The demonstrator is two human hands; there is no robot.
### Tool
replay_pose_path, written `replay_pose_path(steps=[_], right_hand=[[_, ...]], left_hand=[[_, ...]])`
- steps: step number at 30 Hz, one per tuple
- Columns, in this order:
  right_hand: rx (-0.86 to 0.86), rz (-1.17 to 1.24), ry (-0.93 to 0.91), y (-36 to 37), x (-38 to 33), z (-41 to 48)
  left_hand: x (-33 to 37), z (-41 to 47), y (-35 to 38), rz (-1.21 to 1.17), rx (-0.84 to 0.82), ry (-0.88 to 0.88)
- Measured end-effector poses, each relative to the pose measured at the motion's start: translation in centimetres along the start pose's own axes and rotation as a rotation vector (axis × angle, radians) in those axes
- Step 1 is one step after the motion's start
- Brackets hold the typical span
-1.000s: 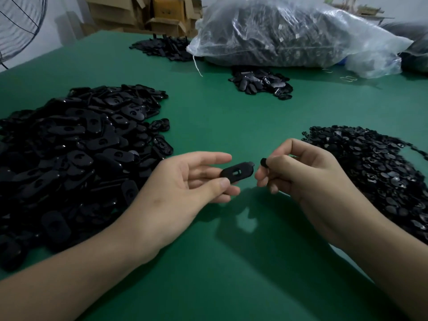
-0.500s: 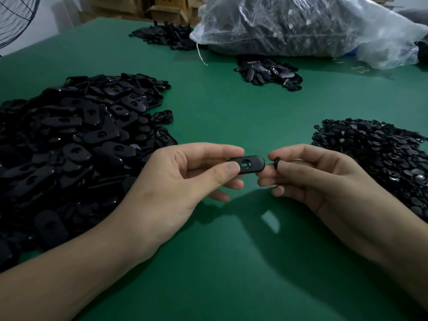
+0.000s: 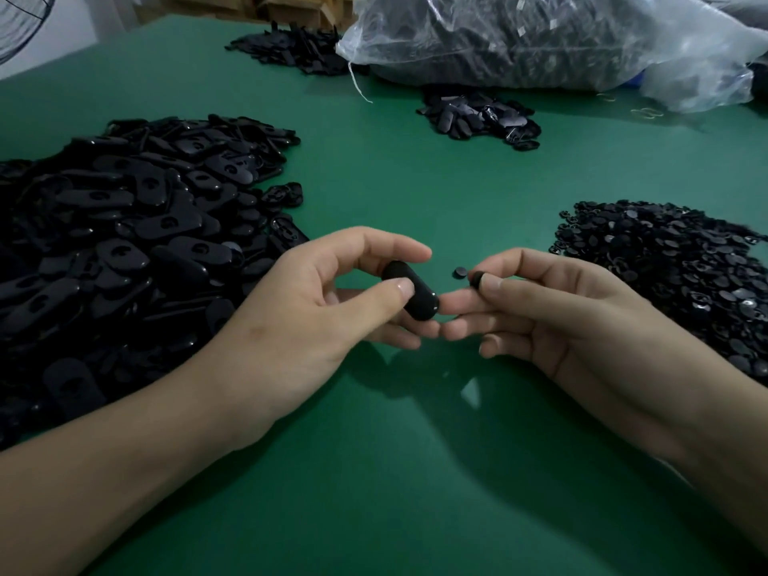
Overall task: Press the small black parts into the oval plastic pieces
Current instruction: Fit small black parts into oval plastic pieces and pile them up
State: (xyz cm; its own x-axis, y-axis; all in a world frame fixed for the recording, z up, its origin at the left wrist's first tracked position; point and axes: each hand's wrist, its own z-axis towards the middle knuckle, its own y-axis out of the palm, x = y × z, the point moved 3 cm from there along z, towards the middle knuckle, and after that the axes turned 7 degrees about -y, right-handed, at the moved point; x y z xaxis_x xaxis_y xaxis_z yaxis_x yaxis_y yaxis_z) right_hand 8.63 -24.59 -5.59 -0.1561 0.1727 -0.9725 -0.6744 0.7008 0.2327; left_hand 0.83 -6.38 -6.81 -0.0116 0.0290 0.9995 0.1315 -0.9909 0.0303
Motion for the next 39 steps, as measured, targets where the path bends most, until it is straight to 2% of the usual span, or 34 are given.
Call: replay_pose_path(steps=[5,15,19,23,27,39], right_hand=[[0.01,-0.015,0.022,0.2,0.0,0.0],[0.09,0.045,0.017,0.0,0.0,0.3],[0.094,0.072,0.012,-0.2,-0.1,0.1],[0.093,0.064,-0.001,-0.2,-0.1,0.1],[0.113,0.002,-0.038,-0.3,-0.1,0.2],[0.108,-0.092,-0.095,-0.3,-0.2,0.4]], left_hand=[[0.2,0.1,-0.2,0.042,0.058,0.016],[0.4,0.4,1.1,0.045,0.053,0.002],[0.2,0.5,1.9,0.203,0.055,0.06],[0.2,0.6,2.0,0.243,0.046,0.083],[0.1,0.6,2.3,0.171,-0.005,0.119],[-0.5,0.4,1.5,-0.045,0.127,0.048]])
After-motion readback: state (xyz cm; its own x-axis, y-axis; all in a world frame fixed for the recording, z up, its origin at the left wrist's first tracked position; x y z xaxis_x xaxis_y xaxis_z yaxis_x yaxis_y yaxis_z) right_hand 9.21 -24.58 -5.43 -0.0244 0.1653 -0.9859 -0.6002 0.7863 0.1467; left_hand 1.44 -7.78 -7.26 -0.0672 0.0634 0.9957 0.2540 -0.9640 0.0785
